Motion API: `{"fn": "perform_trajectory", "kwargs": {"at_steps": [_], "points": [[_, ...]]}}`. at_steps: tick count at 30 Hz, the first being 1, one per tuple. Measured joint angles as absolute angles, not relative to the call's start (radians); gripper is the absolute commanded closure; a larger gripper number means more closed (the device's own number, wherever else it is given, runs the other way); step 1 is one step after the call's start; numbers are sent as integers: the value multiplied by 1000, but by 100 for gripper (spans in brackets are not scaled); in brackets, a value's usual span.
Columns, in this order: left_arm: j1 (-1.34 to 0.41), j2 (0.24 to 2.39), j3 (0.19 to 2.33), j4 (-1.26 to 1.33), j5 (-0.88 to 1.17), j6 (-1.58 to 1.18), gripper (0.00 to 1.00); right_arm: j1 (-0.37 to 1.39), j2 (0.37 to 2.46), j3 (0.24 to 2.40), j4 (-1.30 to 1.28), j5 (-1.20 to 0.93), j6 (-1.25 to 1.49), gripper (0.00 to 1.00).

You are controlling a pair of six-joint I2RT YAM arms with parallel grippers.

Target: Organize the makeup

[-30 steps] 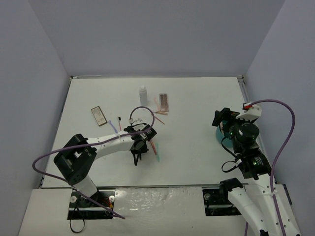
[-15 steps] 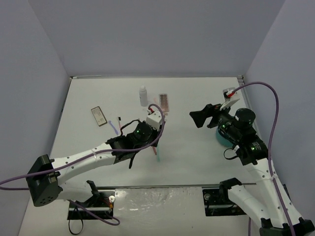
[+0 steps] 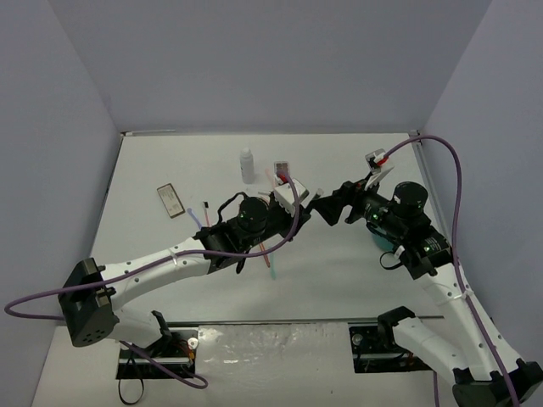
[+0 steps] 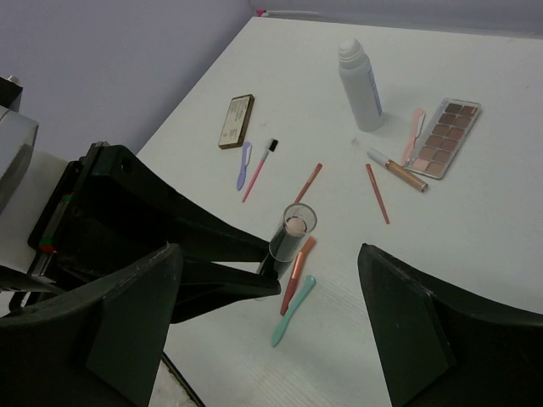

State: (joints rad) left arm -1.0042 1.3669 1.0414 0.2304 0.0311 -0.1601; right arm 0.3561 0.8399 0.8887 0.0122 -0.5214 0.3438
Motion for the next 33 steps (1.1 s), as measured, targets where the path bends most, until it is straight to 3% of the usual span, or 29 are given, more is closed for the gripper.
{"fn": "perform_trajectory", "kwargs": {"at_steps": [12,16,21,24,28,29,33], "points": [[-1008,1380,1050,315,97,-160,100,356,871,820,103,-529,405,44],[-1008,1380,1050,337,99,-161,100,356,871,809,114,-530,414,59],[-1008,1384,1050,351,105,-164,100,357,871,805,125,-537,422,92],[-1008,1392,1050,354,105,-164,98,361,869,798,131,-539,422,100],[-1008,1396,1050,352,105,-167,75,361,867,792,131,-536,419,100],[-1008,1397,1050,352,104,-168,61,361,867,792,131,-534,419,100],[-1009,1397,1050,339,83,-187,22,361,851,792,104,-474,390,100]]}}
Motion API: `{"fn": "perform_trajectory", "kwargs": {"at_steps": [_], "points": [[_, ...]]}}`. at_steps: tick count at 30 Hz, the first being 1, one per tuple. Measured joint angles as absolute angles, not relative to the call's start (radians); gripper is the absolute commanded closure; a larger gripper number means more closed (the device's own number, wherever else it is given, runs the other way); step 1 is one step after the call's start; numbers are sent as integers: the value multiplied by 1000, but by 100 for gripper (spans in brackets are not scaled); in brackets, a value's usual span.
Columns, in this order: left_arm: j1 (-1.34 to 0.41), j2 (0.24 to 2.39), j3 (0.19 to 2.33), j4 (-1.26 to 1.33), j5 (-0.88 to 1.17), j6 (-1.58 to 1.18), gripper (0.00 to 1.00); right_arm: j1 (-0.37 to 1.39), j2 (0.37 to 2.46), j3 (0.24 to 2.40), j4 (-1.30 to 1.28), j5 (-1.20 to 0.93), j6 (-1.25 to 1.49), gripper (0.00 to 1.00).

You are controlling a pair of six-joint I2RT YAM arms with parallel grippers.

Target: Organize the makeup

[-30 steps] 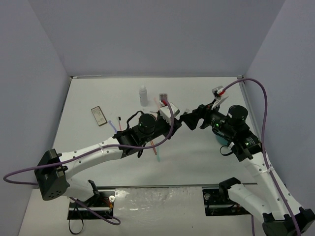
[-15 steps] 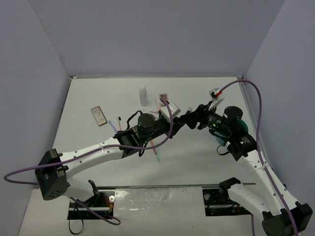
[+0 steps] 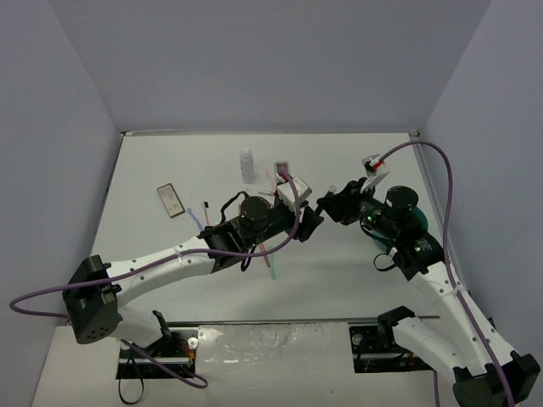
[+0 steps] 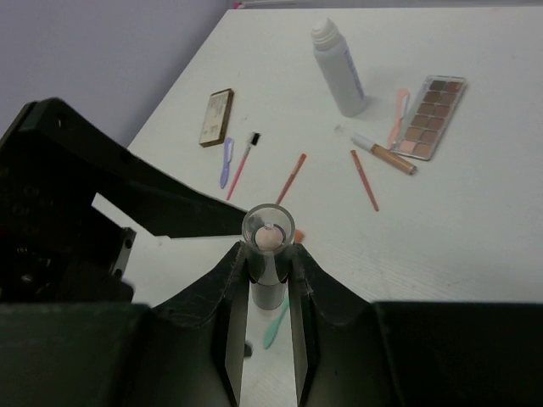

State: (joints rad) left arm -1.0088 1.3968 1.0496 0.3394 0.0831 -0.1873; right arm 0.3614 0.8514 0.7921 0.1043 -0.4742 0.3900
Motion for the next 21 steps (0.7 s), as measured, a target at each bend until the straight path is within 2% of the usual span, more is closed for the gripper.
{"fn": "perform_trajectory", "kwargs": {"at_steps": [2,4,13,21], "points": [[-1009,1397,1050,321,57,-193,8,361,835,792,74,-414,366,100],[-1008,1397,1050,289,15,-209,3,361,814,792,41,-328,342,100],[-915,1356,1061,-58,-179,-350,3,361,780,792,-105,180,309,100],[-651,1247,1161,-450,-213,-441,3,361,826,792,-162,465,309,100]]}}
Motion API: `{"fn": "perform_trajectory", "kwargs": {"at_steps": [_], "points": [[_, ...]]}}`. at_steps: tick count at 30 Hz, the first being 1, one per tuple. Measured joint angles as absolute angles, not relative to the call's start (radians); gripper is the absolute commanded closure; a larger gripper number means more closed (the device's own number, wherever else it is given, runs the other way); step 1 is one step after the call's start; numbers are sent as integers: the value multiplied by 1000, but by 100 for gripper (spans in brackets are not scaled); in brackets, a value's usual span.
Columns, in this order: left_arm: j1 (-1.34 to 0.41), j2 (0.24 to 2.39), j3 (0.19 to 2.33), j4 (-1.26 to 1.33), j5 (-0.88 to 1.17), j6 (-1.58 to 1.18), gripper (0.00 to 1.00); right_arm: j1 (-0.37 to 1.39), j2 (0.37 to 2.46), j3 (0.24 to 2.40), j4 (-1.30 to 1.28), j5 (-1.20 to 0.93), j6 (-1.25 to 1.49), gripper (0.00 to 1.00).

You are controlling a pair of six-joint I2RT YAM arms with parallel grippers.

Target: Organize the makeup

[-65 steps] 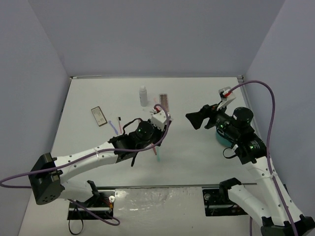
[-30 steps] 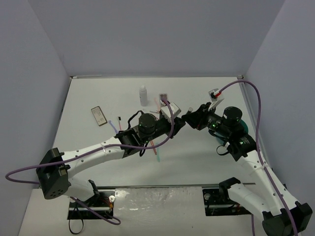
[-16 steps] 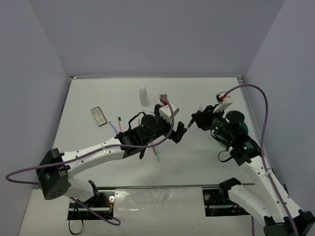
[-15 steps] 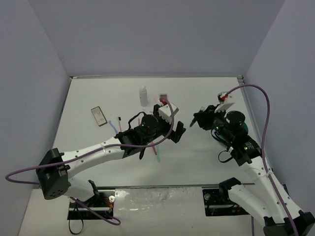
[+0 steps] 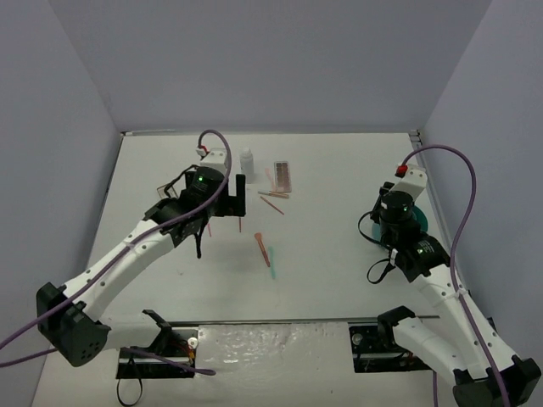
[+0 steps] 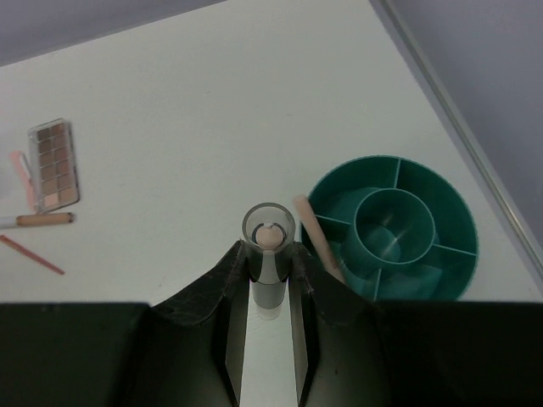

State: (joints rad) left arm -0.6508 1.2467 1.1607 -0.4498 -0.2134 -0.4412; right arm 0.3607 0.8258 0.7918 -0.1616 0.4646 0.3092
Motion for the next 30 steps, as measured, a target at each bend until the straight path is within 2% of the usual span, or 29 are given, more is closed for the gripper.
{"fn": "perform_trajectory", "kwargs": {"at_steps": [9,18,26,30], "points": [[-503,1084,1190,-560,-209,-384,3,354,911,791,-163,610,309,100],[-432,1036,1052,-553,-173,-329,3,324,963,753,-157,670,311,100],[-372,1001,1035,-549,-154,-324,3,281,967,674,-71,700,313,100],[-365,976,1035,-548,-155,-322,3,275,995,643,-16,707,313,93]]}}
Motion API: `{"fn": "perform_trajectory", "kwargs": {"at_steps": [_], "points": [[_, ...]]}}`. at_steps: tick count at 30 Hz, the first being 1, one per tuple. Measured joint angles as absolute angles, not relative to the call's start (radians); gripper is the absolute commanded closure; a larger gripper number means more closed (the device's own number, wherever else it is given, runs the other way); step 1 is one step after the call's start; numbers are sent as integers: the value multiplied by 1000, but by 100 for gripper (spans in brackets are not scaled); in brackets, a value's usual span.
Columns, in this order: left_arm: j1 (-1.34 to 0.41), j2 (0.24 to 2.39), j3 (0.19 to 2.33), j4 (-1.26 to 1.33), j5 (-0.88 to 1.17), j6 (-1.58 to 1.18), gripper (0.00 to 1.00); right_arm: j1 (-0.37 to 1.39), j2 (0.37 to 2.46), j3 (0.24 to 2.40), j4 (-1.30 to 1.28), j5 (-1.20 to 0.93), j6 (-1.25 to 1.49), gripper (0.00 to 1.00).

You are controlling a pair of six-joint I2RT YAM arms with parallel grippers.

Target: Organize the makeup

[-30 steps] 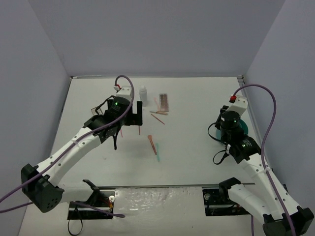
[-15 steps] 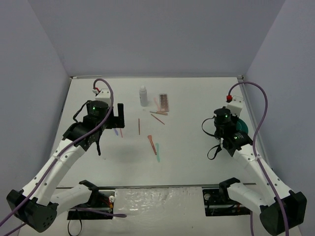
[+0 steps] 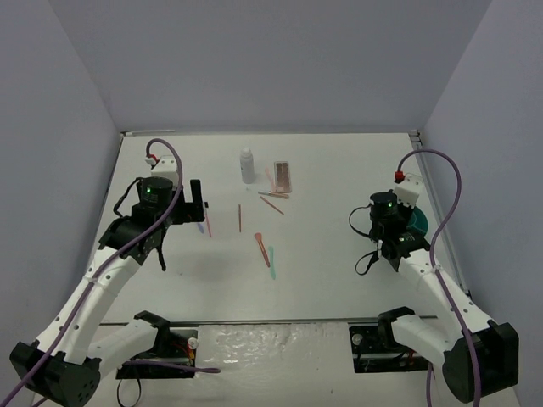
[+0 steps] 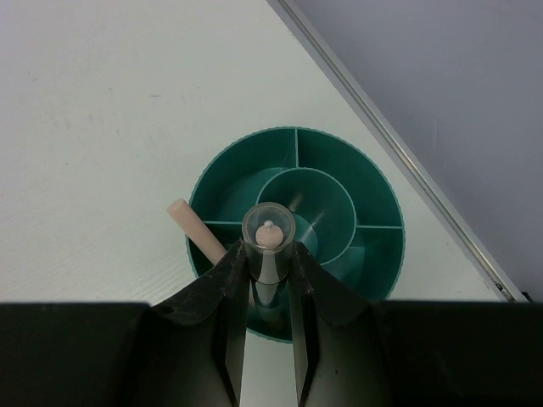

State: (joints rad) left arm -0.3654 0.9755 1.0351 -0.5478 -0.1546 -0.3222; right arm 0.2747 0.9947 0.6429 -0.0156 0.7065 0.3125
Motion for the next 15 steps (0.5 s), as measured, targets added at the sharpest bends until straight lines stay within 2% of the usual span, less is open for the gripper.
{"fn": "perform_trajectory", "kwargs": {"at_steps": [5,12,15], "points": [[-364,957,1022,-539,-155,-322,3,274,1029,622,25,710,312,81],[-359,955,1010,-535,-154,-322,3,274,1042,614,49,707,312,49],[-358,955,1006,-534,-154,-322,3,274,1039,614,50,691,311,43]]}}
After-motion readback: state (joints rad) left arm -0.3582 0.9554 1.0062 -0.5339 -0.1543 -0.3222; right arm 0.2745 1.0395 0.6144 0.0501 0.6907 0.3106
